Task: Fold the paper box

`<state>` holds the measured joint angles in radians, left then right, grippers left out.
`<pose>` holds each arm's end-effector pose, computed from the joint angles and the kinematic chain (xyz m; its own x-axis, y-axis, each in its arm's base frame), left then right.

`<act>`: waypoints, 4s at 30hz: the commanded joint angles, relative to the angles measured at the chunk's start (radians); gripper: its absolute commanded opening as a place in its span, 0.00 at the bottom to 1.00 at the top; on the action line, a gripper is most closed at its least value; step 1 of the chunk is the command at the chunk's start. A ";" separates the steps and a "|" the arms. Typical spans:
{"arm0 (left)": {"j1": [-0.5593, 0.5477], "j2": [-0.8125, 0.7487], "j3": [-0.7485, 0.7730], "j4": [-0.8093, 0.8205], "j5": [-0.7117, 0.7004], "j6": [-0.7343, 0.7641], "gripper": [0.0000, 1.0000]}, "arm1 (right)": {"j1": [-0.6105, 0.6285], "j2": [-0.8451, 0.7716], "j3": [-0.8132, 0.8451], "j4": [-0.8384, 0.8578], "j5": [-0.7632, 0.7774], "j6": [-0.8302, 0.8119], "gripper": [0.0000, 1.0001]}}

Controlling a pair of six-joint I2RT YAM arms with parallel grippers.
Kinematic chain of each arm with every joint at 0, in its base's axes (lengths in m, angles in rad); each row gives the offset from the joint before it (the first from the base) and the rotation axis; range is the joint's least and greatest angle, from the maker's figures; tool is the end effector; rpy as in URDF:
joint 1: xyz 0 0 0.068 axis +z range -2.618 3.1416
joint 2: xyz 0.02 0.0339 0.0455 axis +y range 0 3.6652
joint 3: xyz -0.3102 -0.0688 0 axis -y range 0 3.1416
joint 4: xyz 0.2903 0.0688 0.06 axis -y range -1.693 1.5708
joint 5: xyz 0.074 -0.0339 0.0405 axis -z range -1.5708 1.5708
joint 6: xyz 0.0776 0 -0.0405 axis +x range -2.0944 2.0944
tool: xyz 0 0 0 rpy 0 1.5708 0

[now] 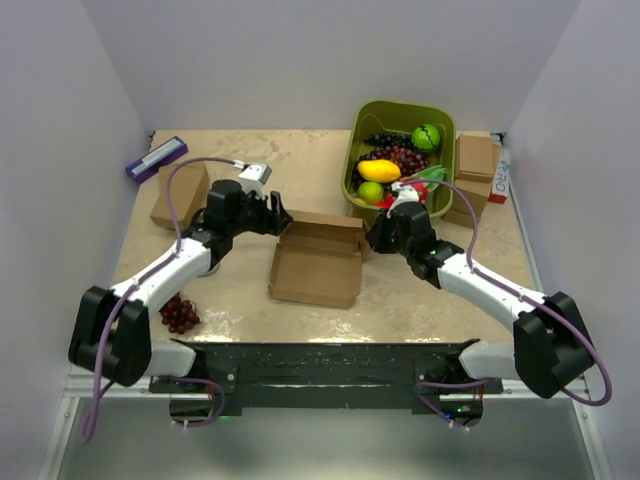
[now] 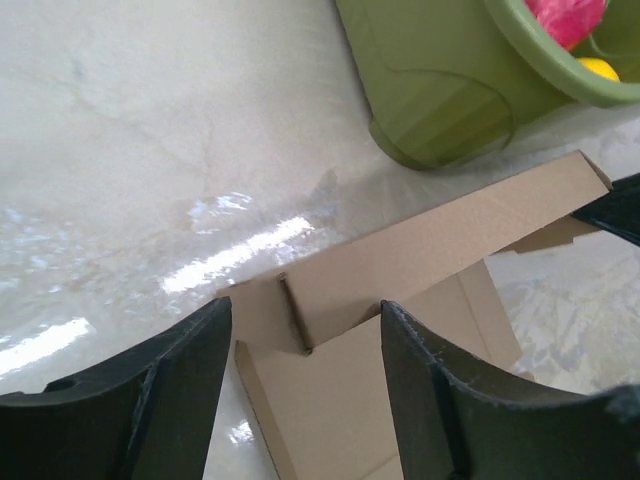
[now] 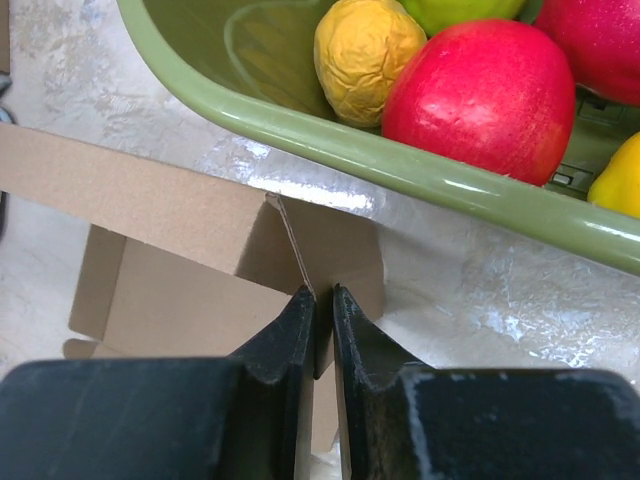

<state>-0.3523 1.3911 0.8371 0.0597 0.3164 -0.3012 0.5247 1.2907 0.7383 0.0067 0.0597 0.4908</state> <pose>0.3418 -0.1514 0.2469 -0.5988 -0.0803 -0.7969 0.4266 0.8101 -0.4021 0.2986 0.1675 0.2317 -0.6111 0.1899 -0.7685 -0.1904 0.9070 0.3756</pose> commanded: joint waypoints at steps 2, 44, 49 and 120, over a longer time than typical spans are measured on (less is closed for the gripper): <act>-0.052 -0.211 -0.001 -0.001 -0.311 0.157 0.68 | 0.008 -0.002 0.039 -0.002 -0.008 0.005 0.12; -0.556 0.373 -0.417 0.784 -0.234 -0.173 0.49 | 0.009 0.079 0.177 -0.083 -0.040 0.000 0.10; -0.560 0.391 -0.386 0.752 -0.243 -0.185 0.49 | 0.008 0.088 0.216 -0.128 -0.046 0.003 0.10; -0.579 0.425 -0.382 0.727 -0.234 -0.228 0.45 | 0.008 0.188 -0.047 0.381 -0.213 -0.264 0.57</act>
<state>-0.9348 1.7824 0.4953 0.8967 0.0639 -0.5388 0.5270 1.4353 0.6949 0.2443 -0.1127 0.2665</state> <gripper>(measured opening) 0.455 0.581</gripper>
